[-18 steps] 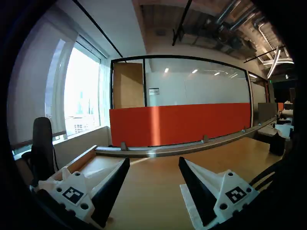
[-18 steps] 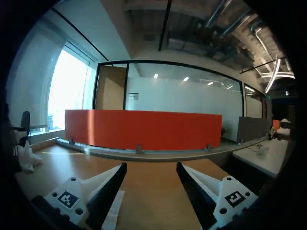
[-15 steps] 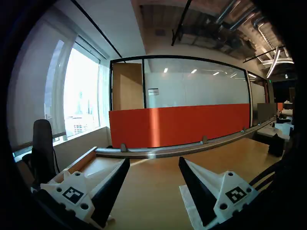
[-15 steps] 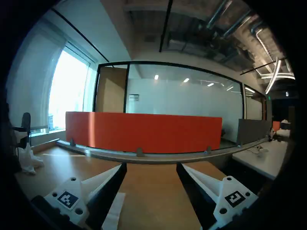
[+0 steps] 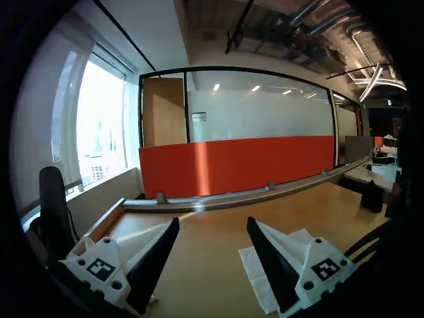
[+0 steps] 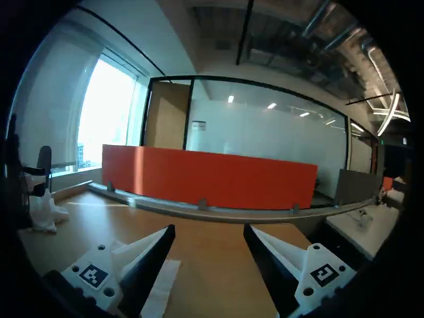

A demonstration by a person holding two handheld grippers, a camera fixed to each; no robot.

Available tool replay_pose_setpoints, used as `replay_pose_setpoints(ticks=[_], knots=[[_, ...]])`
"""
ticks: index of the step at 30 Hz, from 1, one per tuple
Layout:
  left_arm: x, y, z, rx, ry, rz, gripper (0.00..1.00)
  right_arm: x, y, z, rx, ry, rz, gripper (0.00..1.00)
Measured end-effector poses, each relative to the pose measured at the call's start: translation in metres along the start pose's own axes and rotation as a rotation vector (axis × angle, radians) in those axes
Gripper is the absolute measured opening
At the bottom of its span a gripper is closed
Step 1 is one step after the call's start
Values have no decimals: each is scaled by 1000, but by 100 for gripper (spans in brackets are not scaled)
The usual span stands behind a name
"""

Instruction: Fold towel

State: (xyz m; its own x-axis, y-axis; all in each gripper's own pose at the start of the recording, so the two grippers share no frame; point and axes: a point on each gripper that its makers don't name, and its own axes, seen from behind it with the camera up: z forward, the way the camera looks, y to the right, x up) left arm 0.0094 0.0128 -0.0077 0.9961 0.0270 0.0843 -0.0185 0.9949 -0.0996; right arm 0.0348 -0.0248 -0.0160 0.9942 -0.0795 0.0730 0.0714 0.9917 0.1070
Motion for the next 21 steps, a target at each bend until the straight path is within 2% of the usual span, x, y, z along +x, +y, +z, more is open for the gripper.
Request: replay_pose_setpoints(ticks=[6, 13, 21], knots=[[-12, 15, -4, -78, -62, 27, 94, -13, -16, -5, 91, -68, -45, 100], [-27, 38, -7, -187, -128, 31, 94, -29, -40, -10, 202, -142, -88, 100], [-48, 53, -4, -248, -179, 30, 94, -50, -55, -9, 273, -200, -114, 100]])
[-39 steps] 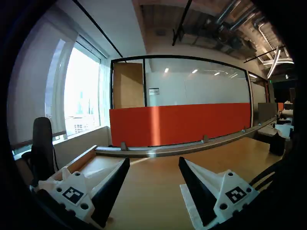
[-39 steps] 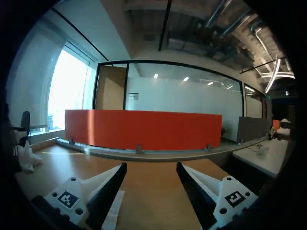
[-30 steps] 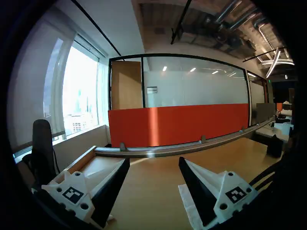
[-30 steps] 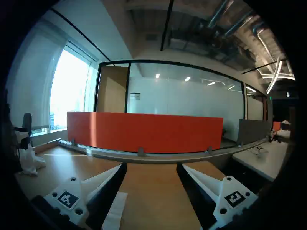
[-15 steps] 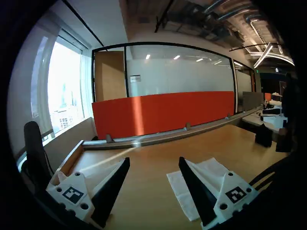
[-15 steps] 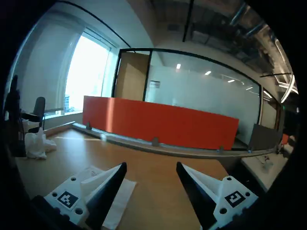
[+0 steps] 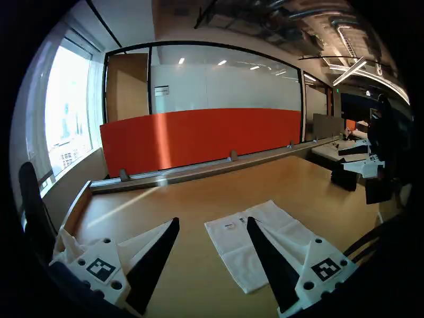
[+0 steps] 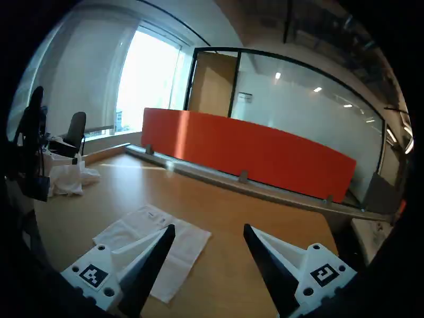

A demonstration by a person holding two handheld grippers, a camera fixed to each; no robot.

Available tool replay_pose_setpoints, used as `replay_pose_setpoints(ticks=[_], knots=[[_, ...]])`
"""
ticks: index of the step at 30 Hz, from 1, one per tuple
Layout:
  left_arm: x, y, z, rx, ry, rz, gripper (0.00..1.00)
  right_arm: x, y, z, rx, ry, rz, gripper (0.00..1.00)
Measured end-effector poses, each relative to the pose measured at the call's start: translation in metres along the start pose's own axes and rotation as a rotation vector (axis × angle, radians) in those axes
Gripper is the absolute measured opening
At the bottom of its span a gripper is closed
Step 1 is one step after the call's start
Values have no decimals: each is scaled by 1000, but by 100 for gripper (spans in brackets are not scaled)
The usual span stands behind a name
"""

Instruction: Fold towel

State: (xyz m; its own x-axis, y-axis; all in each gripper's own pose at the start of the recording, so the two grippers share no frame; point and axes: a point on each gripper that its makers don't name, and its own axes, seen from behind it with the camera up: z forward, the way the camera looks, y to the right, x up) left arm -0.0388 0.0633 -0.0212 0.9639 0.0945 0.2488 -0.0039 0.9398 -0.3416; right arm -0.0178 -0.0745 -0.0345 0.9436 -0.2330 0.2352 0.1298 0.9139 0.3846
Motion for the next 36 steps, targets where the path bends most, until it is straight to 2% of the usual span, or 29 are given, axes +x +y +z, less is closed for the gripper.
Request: replay_pose_setpoints(ticks=[12, 24, 36], knots=[[-52, 22, 21, -59, -96, 58, 94, -49, -24, 18, 92, -89, -54, 100], [-116, 45, 43, -129, -224, 79, 94, -109, -45, 38, 158, -196, -79, 100], [-170, 63, 55, -198, -340, 96, 95, -168, -67, 51, 233, -305, -99, 100]])
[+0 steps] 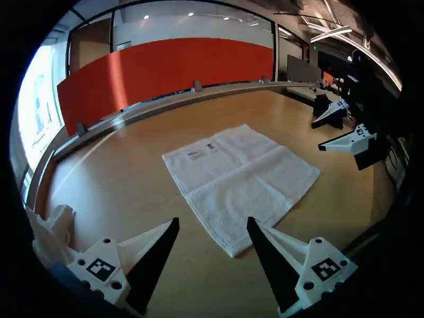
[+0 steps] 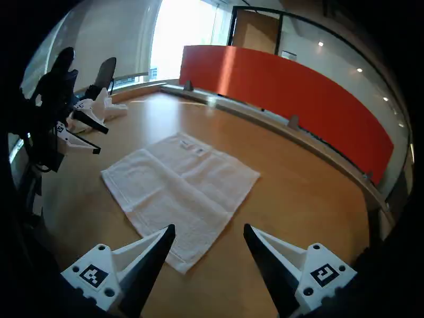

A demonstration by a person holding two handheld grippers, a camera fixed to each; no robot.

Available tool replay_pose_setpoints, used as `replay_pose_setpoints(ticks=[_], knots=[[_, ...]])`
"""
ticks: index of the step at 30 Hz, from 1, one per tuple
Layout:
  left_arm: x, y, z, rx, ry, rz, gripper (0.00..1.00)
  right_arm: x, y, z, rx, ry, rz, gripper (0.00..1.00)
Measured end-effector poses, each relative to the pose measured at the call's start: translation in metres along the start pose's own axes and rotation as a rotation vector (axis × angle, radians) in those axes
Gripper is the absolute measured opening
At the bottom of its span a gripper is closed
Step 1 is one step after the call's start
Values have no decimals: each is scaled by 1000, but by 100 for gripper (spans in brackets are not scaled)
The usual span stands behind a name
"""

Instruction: Fold towel

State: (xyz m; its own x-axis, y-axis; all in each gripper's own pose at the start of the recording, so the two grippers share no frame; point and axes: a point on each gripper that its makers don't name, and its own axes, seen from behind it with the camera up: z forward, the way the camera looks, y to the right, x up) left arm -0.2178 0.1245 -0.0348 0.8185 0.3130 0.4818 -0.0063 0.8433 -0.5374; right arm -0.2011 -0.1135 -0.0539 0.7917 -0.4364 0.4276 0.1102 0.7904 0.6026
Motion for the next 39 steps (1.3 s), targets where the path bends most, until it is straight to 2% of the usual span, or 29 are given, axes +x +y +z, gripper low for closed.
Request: replay_pose_setpoints(ticks=[12, 27, 39], knots=[[-37, 13, 23, -58, -106, 9, 94, -39, -24, 17, 80, -84, -21, 100], [-55, 26, 31, -102, -152, 58, 94, -53, -32, 20, 117, -120, -17, 100], [-66, 31, 34, -121, -184, 73, 94, -66, -37, 17, 146, -158, -27, 98]])
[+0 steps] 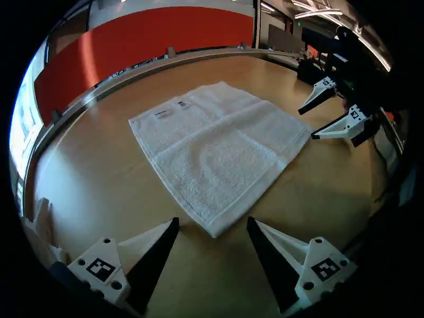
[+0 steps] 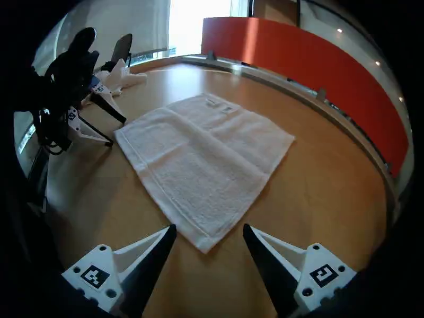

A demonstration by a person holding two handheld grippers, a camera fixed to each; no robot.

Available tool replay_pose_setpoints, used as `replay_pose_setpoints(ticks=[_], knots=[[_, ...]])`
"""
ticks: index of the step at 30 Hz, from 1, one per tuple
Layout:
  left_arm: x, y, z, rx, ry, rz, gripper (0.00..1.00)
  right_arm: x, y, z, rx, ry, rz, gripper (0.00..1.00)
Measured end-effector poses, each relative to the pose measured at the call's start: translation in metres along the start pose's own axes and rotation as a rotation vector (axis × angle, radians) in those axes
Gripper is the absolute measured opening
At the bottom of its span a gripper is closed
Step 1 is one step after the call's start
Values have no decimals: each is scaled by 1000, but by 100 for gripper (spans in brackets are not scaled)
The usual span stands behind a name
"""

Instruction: Fold towel

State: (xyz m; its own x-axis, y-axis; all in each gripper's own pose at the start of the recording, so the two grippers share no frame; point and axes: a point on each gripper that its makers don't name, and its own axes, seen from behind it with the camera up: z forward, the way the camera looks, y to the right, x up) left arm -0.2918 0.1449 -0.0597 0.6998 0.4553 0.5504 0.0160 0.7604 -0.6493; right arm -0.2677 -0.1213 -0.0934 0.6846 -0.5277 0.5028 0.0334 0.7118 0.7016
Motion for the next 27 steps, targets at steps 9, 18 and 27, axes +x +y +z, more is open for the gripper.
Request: replay_pose_setpoints(ticks=[9, 18, 27], knots=[[0, 0, 0, -3, -18, -2, 94, -8, -5, 0, 20, -12, 30, 90], [0, 3, 1, -12, -40, 12, 83, -11, -6, -1, 30, -16, 51, 70], [2, 5, 1, -10, -45, 9, 54, -11, -5, 0, 34, -20, 50, 34]])
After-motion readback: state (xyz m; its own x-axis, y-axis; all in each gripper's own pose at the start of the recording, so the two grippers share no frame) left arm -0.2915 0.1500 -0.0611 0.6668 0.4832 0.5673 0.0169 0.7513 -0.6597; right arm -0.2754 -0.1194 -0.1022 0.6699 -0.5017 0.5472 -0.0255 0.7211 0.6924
